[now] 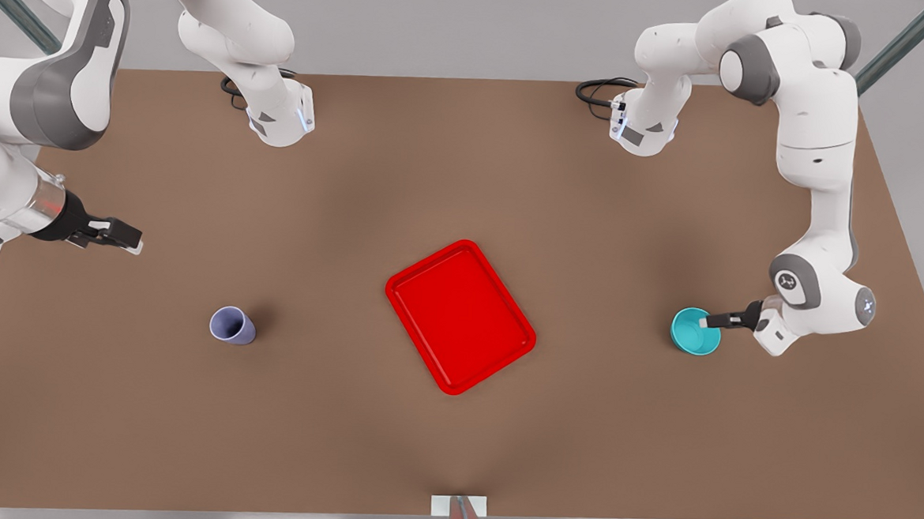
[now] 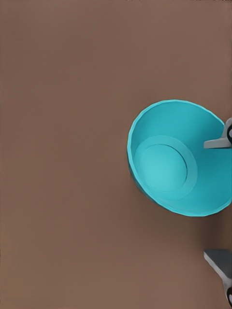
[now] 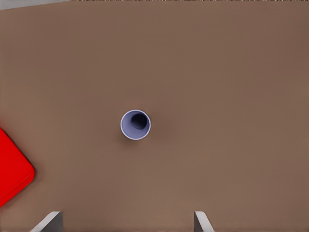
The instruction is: Place the bowl on the tray with the left arm and the cup on the tray with the right arm
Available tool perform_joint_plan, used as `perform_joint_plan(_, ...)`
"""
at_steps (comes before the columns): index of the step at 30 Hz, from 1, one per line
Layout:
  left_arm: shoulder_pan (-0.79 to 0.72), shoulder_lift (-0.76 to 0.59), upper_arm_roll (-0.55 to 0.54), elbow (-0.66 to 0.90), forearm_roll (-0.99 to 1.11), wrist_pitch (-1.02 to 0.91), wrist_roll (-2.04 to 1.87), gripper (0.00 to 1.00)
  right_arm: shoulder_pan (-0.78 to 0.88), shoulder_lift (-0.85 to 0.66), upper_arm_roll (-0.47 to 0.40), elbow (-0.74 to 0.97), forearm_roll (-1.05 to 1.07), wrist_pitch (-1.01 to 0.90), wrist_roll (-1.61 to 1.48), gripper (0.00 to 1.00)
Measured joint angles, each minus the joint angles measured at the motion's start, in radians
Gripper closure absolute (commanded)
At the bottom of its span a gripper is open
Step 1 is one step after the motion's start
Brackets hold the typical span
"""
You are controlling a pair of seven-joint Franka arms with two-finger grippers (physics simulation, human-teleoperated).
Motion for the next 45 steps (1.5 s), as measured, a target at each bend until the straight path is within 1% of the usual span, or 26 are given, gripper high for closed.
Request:
perform_joint_plan(2, -0.004, 0.016, -0.004, -0.002, -0.004, 0.026, 0.0, 0.03, 0.0, 0.002, 0.0, 0.0, 0.0, 0.001, 0.0, 0.0)
perform_joint_plan(3, -0.003, 0.026, -0.013, -0.002, -0.006, 0.039, 0.0, 0.07, 0.001, 0.002, 0.0, 0.0, 0.0, 0.001, 0.0, 0.0)
perform_joint_plan(6, -0.003, 0.045, -0.017, 0.0, -0.013, 0.048, 0.0, 0.12, -0.002, 0.001, 0.0, 0.0, 0.0, 0.0, 0.0, 0.0)
perform_joint_plan(7, -0.003, 0.052, -0.017, 0.0, -0.017, 0.049, -0.003, 0.34, -0.001, 0.002, 0.0, 0.0, 0.001, 0.0, 0.0, 0.0)
perform_joint_plan(8, -0.003, 0.052, -0.017, 0.0, -0.02, 0.048, -0.002, 0.54, -0.001, 0.002, 0.0, 0.0, 0.002, 0.0, 0.0, 0.0)
perform_joint_plan(9, -0.003, 0.052, -0.017, 0.001, -0.022, 0.048, -0.002, 0.59, -0.001, 0.002, -0.001, 0.0, 0.002, 0.0, 0.0, 0.0)
perform_joint_plan(10, -0.003, 0.062, -0.017, 0.006, -0.023, 0.049, -0.003, 0.61, -0.002, 0.002, -0.002, 0.0, 0.002, 0.0, 0.0, 0.0)
perform_joint_plan(11, -0.003, 0.063, -0.017, 0.012, -0.024, 0.048, -0.002, 0.67, -0.001, 0.002, -0.002, 0.0, 0.002, 0.0, 0.0, 0.0)
perform_joint_plan(13, -0.003, 0.067, -0.015, 0.017, -0.026, 0.049, -0.002, 0.69, -0.001, 0.007, -0.002, 0.0, 0.002, 0.001, 0.0, 0.0)
perform_joint_plan(14, -0.003, 0.068, -0.015, 0.021, -0.026, 0.049, -0.002, 0.76, -0.001, 0.009, -0.002, 0.0, 0.002, 0.003, 0.0, 0.0)
perform_joint_plan(15, -0.003, 0.068, -0.015, 0.022, -0.026, 0.05, -0.005, 0.79, -0.001, 0.009, -0.002, 0.0, 0.002, 0.004, 0.0, 0.0)
perform_joint_plan(21, -0.018, 0.067, -0.015, 0.028, -0.021, 0.052, -0.017, 0.79, -0.002, 0.015, -0.002, 0.0, 0.002, 0.011, 0.0, 0.0)
perform_joint_plan(24, -0.072, 0.022, -0.014, 0.035, 0.001, 0.05, -0.089, 0.79, -0.001, 0.015, -0.002, 0.0, 0.003, 0.011, 0.0, 0.0)
perform_joint_plan(26, -0.082, -0.021, -0.014, 0.033, 0.034, 0.035, -0.108, 0.79, -0.002, 0.015, -0.002, 0.0, 0.004, 0.011, 0.0, 0.0)
perform_joint_plan(27, -0.135, -0.058, -0.015, 0.031, 0.053, 0.013, -0.129, 0.79, -0.003, 0.015, -0.003, 0.0, 0.005, 0.011, -0.001, 0.0)
perform_joint_plan(29, -0.334, -0.089, -0.015, 0.034, 0.083, 0.018, -0.353, 0.79, -0.002, 0.015, -0.003, 0.0, 0.005, 0.011, 0.0, 0.0)
perform_joint_plan(31, -0.474, -0.074, -0.026, 0.041, 0.087, 0.041, -0.426, 0.79, -0.002, 0.015, -0.003, 0.0, 0.005, 0.011, -0.001, 0.0)
perform_joint_plan(32, -0.542, -0.03, -0.024, 0.091, 0.085, 0.06, -0.476, 0.79, -0.003, 0.015, -0.003, 0.0, 0.005, 0.011, -0.001, 0.0)
perform_joint_plan(33, -0.574, 0.026, -0.024, 0.176, 0.086, 0.059, -0.596, 0.79, -0.003, 0.015, -0.003, 0.0, 0.005, 0.011, -0.001, 0.0)
perform_joint_plan(36, -0.71, 0.105, -0.024, 0.289, 0.08, 0.063, -0.915, 0.79, -0.003, 0.016, -0.003, -0.001, 0.005, 0.01, -0.001, 0.0)
perform_joint_plan(39, -0.717, 0.127, -0.026, 0.293, 0.067, 0.122, -0.995, 0.79, -0.003, 0.018, -0.003, -0.003, 0.005, 0.011, -0.001, 0.0)
perform_joint_plan(41, -0.718, 0.162, -0.065, 0.29, 0.064, 0.206, -1.011, 0.79, -0.004, 0.018, -0.003, -0.003, 0.005, 0.011, -0.002, 0.0)
perform_joint_plan(43, -0.719, 0.171, -0.08, 0.29, 0.063, 0.219, -1.025, 0.79, -0.004, 0.018, -0.003, -0.003, 0.005, 0.011, -0.002, 0.0)
perform_joint_plan(44, -0.718, 0.173, -0.081, 0.29, 0.058, 0.217, -1.011, 0.14, -0.003, 0.018, -0.003, -0.003, 0.005, 0.011, -0.002, 0.0)
perform_joint_plan(45, -0.718, 0.173, -0.081, 0.29, 0.033, 0.215, -1.001, 0.0, -0.004, 0.018, -0.003, -0.003, 0.005, 0.011, -0.001, 0.0)
